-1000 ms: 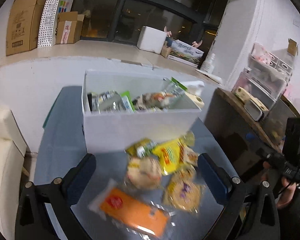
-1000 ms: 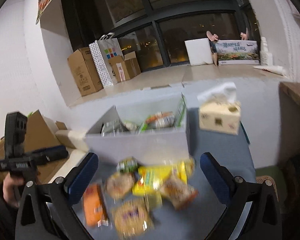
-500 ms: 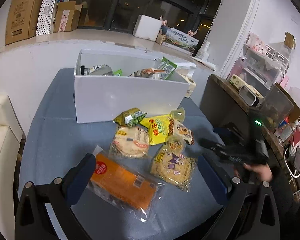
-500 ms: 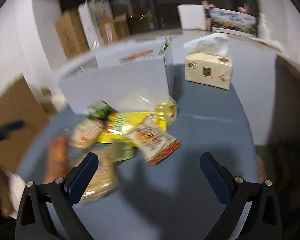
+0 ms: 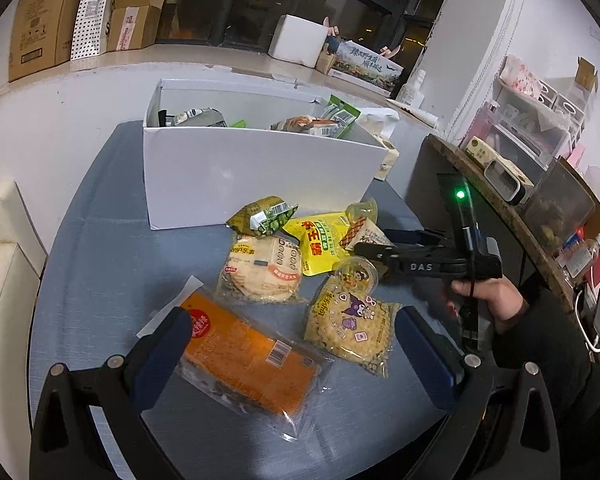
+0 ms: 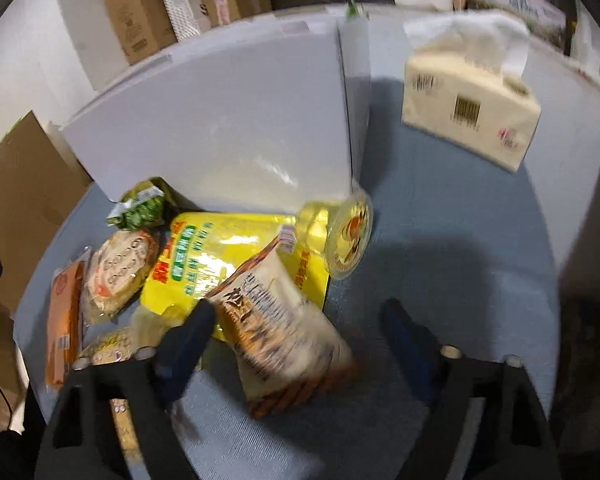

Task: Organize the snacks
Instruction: 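Grasp the beige patterned bag with the right tool while the left tool grasps the small green packet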

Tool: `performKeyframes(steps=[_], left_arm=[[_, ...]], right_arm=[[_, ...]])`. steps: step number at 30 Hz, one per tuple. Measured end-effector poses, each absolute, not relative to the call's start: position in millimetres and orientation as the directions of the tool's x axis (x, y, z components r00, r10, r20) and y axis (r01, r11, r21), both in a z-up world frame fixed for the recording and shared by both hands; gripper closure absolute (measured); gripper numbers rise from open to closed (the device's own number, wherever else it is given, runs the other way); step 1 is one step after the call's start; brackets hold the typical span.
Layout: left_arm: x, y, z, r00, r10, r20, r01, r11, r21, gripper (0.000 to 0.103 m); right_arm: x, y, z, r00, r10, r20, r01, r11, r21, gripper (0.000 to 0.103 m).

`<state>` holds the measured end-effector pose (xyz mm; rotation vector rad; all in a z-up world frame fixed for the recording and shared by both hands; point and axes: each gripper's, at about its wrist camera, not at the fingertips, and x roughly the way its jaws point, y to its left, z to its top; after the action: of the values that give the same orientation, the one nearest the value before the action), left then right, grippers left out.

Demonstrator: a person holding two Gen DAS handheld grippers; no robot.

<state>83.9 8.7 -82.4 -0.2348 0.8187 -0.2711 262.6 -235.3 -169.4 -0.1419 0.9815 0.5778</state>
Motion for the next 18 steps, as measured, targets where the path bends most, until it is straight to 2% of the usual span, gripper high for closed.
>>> performKeyframes(steps=[2,3,4,8,10,13,18], left_arm=[[84.6,8.2,-82.6,0.652,-0.321,-0.687,0.144,0.942,-0.304,0.000],[84.8,8.8,-82.6,0.653,-0.321,-0.686,0.142,0.941,-0.306,0.000],[84.2,9.0,-82.4,0.654,-0.323,-0.684,0.142,0.941,-0.309,0.000],[85.5,10.5,-85.0,0.651,-0.320,-0.689,0.135,0.941,-0.310,0.000],[87.0,10.4,-86.9,0.649,-0.320,-0.690,0.132,0.941,-0.313,0.000],[92.5,10.3,-91.2,0.641,-0.316,-0.699,0.127,0.942,-0.310,0.000],[124.0,5.7,-97.9,0.635,-0.299,-0.712,0.102,0.947,-0.306,0.000]], right_arm=[[257.9,-228.7,-168.1,0.424,0.383,-0.820,-0.543,0.833,0.108,0.026],[254.0,-226.6,-166.5,0.416,0.399,-0.817,-0.558,0.821,0.116,0.041],[250.3,-225.6,-165.2,0.421,0.393,-0.818,-0.556,0.824,0.109,0.048],[231.3,-225.8,-160.9,0.451,0.372,-0.811,-0.544,0.835,0.080,0.057],[226.7,-228.4,-159.3,0.459,0.374,-0.806,-0.528,0.844,0.092,0.065],[215.7,-237.5,-156.7,0.480,0.359,-0.800,-0.484,0.869,0.100,0.066],[186.8,-273.3,-141.2,0.518,0.395,-0.758,-0.378,0.901,0.212,0.066]])
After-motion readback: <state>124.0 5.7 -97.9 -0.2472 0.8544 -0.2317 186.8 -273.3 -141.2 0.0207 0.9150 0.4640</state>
